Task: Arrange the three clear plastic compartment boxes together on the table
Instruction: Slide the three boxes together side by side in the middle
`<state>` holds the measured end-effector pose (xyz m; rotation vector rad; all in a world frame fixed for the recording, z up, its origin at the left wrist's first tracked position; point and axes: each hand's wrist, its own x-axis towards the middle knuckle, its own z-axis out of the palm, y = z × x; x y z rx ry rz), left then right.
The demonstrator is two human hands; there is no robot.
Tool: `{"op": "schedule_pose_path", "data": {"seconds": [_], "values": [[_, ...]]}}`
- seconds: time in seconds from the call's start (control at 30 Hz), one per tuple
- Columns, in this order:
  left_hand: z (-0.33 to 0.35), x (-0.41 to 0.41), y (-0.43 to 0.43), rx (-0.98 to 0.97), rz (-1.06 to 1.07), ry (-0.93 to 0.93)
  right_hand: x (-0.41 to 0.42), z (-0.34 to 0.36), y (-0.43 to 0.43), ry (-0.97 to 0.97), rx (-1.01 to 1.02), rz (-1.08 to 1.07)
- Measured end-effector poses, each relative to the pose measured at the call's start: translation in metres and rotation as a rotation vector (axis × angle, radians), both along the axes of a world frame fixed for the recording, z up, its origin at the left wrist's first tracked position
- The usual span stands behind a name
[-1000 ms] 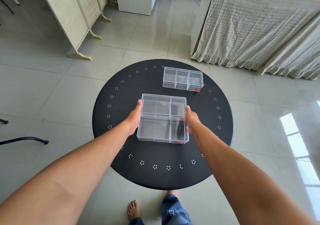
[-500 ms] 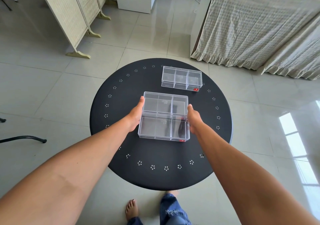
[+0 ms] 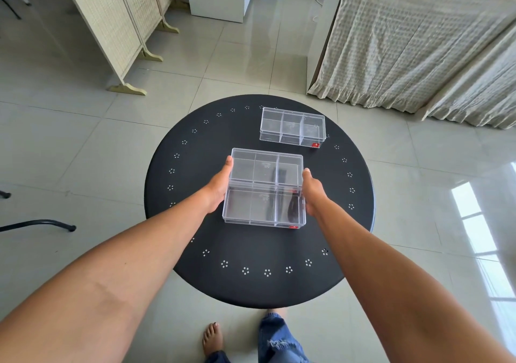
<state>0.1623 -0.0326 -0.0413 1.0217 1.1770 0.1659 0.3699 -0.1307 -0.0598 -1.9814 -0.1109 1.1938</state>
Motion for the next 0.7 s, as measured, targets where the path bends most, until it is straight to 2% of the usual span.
{"op": "schedule_pose_path", "data": {"seconds": [0.13, 0.33, 0.47, 0.7], "values": [[-0.001, -0.001, 0.003, 0.027, 0.008, 0.022, 0.003, 0.0, -0.001, -0.021, -0.005, -0.007], [0.005, -0.001, 0.028, 0.161, 0.112, 0.201, 0.024, 0.01, 0.003, -0.123, -0.041, -0.036], [0.012, 0.016, 0.05, 0.259, 0.108, 0.206, 0.046, 0.018, 0.015, -0.174, -0.025, -0.058], [0.008, 0.07, 0.089, 0.31, 0.033, 0.182, 0.091, 0.016, 0.045, -0.246, 0.014, -0.06]]}}
